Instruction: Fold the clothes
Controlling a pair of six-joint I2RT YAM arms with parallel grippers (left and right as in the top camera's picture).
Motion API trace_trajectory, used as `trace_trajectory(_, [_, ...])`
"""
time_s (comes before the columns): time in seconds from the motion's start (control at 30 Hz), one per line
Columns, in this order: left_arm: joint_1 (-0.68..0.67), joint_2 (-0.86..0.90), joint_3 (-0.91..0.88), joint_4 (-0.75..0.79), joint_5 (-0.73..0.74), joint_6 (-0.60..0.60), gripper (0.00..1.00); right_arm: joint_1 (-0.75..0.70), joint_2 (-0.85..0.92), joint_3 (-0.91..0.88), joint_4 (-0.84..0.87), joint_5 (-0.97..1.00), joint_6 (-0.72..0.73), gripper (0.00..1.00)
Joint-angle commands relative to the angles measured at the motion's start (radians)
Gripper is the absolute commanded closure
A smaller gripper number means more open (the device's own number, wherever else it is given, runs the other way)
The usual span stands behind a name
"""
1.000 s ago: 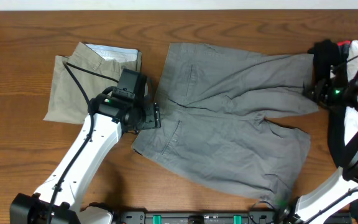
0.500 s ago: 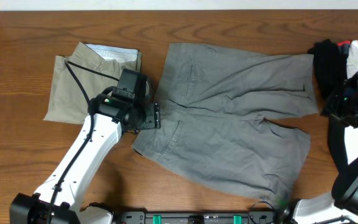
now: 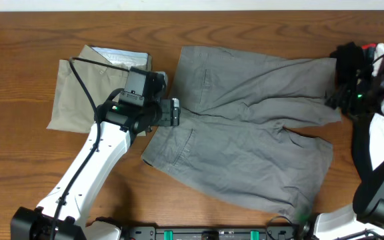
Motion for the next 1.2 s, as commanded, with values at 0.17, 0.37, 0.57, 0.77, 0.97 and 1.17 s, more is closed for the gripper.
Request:
trace_trajectory(0.17, [0.004,0.060,0.018,-0.013,0.038,0.029,0.19,0.002,0.031,0.004,-0.013,0.218,0.048,0.39])
trace_trajectory(0.37, [0.004,0.062,0.017,-0.013,0.037,0.033,0.19,0.008,0.064,-0.046,0.066,0.112,0.042,0.47])
trace_trajectory(0.57, [0.004,0.062,0.017,-0.024,0.037,0.060,0.18,0.013,0.065,-0.120,0.127,0.012,-0.002,0.74])
trace_trajectory(0.77, [0.004,0.062,0.017,-0.039,0.015,0.059,0.18,0.011,0.046,-0.119,-0.055,0.122,-0.011,0.99])
trace_trajectory(0.97, [0.004,0.062,0.017,-0.041,0.015,0.059,0.18,0.010,0.026,-0.119,-0.121,0.321,0.107,0.99])
trace_trajectory(1.17, [0.004,0.062,0.017,-0.066,0.015,0.059,0.18,0.010,0.026,-0.119,-0.097,0.385,0.171,0.99])
